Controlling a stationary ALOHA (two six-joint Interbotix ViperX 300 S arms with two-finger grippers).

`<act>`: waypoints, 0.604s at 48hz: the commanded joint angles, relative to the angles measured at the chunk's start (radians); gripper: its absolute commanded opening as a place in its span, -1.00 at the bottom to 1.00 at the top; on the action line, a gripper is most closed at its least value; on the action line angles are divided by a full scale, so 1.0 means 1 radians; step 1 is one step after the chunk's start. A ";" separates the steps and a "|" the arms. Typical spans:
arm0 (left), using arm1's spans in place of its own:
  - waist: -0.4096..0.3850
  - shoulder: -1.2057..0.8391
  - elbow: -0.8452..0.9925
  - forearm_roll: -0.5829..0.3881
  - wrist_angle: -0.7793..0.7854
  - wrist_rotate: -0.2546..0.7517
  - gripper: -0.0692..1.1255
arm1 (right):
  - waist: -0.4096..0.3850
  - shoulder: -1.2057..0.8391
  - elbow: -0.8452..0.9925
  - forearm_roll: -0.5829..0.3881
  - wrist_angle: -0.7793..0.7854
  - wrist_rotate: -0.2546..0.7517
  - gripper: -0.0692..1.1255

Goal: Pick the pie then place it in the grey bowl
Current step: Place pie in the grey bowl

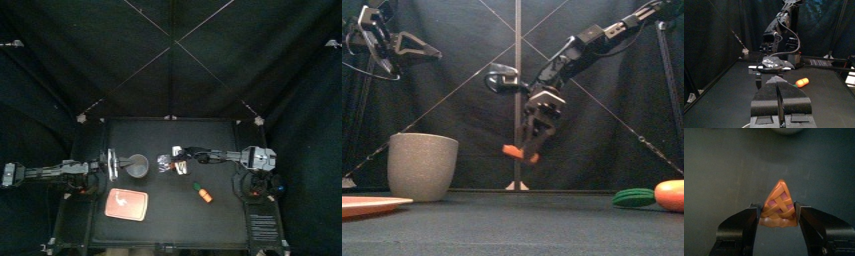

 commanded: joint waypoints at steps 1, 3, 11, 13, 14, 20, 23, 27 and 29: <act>0.003 0.000 -0.018 0.000 -0.011 0.002 -0.92 | 0.003 -0.041 -0.066 0.089 -0.081 -0.002 0.37; 0.003 0.000 -0.020 0.000 -0.014 0.002 -0.92 | 0.005 -0.038 -0.083 0.130 -0.127 -0.005 0.37; 0.003 0.000 -0.018 0.000 -0.038 0.002 -0.92 | 0.006 -0.029 -0.110 0.213 -0.288 -0.012 0.37; 0.003 0.000 -0.017 0.000 -0.046 0.002 -0.92 | 0.008 -0.025 -0.114 0.232 -0.331 -0.011 0.37; 0.003 0.000 -0.015 0.000 -0.048 0.002 -0.92 | 0.011 -0.021 -0.115 0.238 -0.353 -0.012 0.37; 0.003 0.000 -0.011 0.002 -0.058 0.002 -0.92 | 0.034 0.012 -0.129 0.279 -0.500 -0.011 0.37; 0.003 0.000 -0.009 0.003 -0.063 0.002 -0.92 | 0.049 0.037 -0.140 0.291 -0.574 -0.003 0.37; 0.003 0.000 -0.009 0.002 -0.066 0.002 -0.92 | 0.077 0.074 -0.163 0.314 -0.649 -0.003 0.37; 0.003 0.000 -0.009 0.003 -0.066 0.002 -0.92 | 0.092 0.089 -0.178 0.327 -0.680 -0.003 0.37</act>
